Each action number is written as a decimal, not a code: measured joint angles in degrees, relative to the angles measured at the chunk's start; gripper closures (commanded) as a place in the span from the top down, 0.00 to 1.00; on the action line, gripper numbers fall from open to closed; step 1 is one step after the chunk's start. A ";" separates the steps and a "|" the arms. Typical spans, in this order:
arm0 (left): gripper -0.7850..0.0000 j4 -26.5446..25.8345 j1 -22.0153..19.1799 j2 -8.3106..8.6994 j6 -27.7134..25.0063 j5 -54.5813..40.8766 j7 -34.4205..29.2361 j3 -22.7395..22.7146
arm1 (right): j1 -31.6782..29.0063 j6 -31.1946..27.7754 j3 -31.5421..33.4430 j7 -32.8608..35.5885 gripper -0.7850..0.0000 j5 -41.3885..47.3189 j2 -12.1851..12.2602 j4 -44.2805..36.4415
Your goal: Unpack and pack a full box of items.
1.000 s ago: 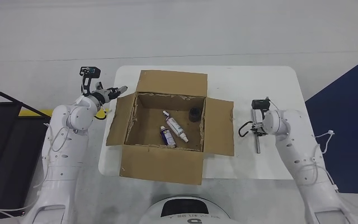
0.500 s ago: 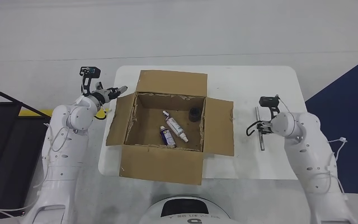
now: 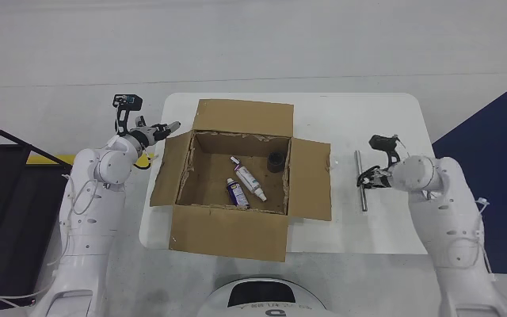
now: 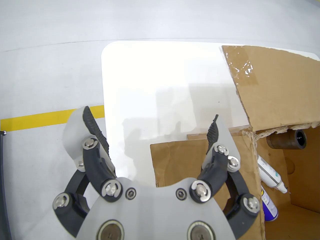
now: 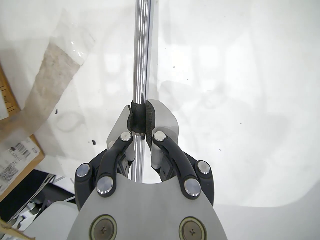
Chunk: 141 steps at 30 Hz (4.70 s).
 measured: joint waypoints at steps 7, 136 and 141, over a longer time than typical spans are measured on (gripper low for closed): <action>1.00 0.00 0.00 0.00 0.00 0.00 0.00 0.00 | -0.38 -7.13 6.20 -1.22 0.00 14.06 0.54 7.78; 1.00 24.19 -1.08 6.05 -36.56 -7.07 -10.51 -6.41 | -0.34 2.83 -5.42 -12.72 1.00 10.11 0.54 -28.05; 1.00 25.48 -1.74 6.35 -40.98 -10.79 -10.68 -4.87 | -0.34 2.83 -5.42 -12.72 1.00 10.11 0.54 -28.05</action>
